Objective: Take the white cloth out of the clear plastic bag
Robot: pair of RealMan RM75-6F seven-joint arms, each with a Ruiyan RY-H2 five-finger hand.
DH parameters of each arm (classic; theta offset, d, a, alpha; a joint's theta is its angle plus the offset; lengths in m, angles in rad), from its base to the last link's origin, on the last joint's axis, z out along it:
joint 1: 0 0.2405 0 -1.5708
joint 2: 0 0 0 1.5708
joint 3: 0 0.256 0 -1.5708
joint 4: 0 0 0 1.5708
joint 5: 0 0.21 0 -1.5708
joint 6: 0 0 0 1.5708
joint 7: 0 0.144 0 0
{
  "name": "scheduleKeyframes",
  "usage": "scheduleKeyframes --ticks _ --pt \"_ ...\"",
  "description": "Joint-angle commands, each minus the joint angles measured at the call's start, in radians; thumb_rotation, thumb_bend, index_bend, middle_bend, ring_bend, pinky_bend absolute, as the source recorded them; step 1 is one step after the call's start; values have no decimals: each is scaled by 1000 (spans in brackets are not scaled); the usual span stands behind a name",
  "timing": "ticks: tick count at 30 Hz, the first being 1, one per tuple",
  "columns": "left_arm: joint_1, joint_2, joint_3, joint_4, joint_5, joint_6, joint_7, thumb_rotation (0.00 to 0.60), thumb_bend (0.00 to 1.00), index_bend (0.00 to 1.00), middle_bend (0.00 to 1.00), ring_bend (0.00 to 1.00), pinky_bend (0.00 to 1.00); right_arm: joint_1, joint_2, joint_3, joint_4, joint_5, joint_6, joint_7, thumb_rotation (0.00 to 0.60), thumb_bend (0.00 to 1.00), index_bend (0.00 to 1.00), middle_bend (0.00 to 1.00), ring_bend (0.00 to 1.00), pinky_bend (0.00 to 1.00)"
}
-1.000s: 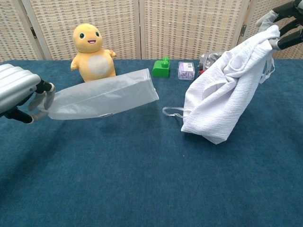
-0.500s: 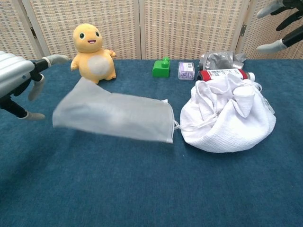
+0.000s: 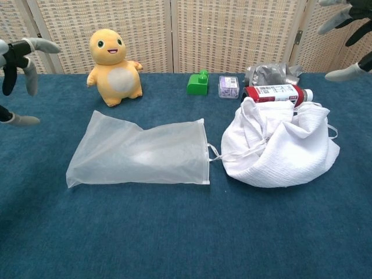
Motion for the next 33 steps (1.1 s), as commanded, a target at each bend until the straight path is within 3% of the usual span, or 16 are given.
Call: scheduleKeyframes --ticks 1,10,22,33 --pt "19 47 -18 -63 -46 6 28 600 38 156 443 538 718 -22 25 -25 -16 -32 19 -8 600 0 38 218 127 283" --pt "69 213 -19 -202 -133 14 113 600 91 184 352 408 541 -117 104 -86 -46 -114 115 25 600 0 52 218 127 283" --pt "157 354 44 -202 -73 66 25 600 91 208 349 399 525 -205 110 -167 6 -211 180 92 600 0 121 226 127 283" --pt "239 383 93 -183 -8 131 -38 600 90 207 349 395 521 -277 118 -235 53 -266 210 143 600 0 155 232 127 284"
